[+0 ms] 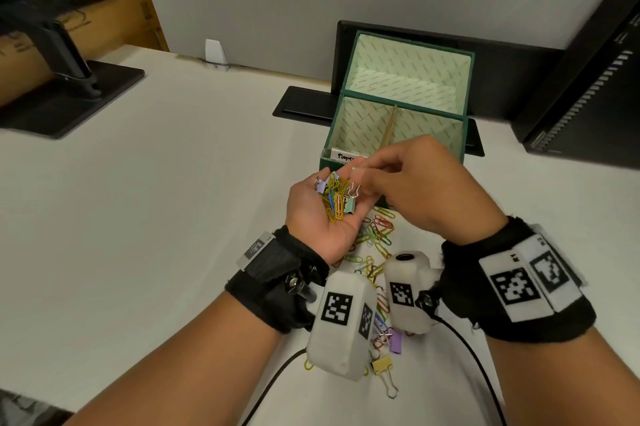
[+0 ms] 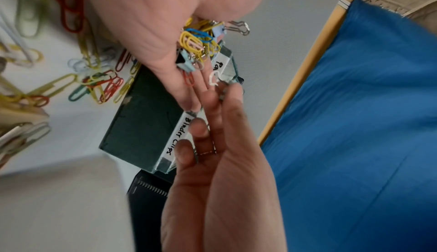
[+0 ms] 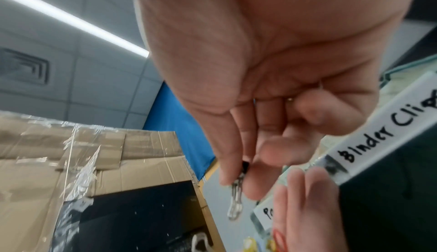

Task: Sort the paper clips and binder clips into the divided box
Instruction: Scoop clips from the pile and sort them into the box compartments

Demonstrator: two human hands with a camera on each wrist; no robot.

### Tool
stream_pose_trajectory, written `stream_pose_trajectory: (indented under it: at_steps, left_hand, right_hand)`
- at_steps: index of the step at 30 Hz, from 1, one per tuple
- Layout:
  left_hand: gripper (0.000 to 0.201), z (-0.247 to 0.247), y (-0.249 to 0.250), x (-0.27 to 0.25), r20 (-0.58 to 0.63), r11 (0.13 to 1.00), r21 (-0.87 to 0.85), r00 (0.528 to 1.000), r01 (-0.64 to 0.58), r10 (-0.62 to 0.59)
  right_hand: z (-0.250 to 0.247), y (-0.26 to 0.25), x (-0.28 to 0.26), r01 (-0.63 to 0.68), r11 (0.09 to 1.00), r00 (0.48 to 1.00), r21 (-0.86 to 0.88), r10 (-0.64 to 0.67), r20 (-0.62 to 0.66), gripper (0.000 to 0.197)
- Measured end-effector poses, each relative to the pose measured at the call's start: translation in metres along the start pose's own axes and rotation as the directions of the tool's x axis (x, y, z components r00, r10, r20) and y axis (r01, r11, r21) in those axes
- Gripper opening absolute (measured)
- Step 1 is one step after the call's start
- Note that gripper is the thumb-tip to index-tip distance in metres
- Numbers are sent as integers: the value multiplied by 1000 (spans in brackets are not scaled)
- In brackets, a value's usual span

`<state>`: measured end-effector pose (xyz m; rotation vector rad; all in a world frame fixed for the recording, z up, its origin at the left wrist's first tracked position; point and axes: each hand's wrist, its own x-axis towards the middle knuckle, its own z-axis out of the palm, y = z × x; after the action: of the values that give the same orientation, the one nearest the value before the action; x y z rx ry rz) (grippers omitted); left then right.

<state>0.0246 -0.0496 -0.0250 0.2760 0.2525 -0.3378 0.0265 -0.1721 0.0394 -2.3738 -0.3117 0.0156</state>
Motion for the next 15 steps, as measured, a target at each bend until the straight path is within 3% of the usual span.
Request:
stream_pose_trajectory:
  at_steps: [5,8,10,12,15]
  left_hand:
    - [51,-1,1,3,-10,1000,-24,1000,10,-10]
    - [49,0,3,4,-53,1000,3,998,20,-20]
    - [48,1,3,3,-63,999,15,998,29,-28]
    - [48,0,3,3,-58,999,15,998,33,-32]
    - [50,-2,2,3,-57,999,11,998,42,-41]
  right_hand:
    - [-13,-2,-1,-17,981,999,192,23,-29,5]
    - [-24,6,2,32,977,967,209,23,-254,14]
    - [-31,13,6,57,992,907,108,-6,-421,20]
    - [-34,23,9,8,998,874,-57,-35,-484,24]
    - [-32,39,13,-163,933,950,-321,61,-305,31]
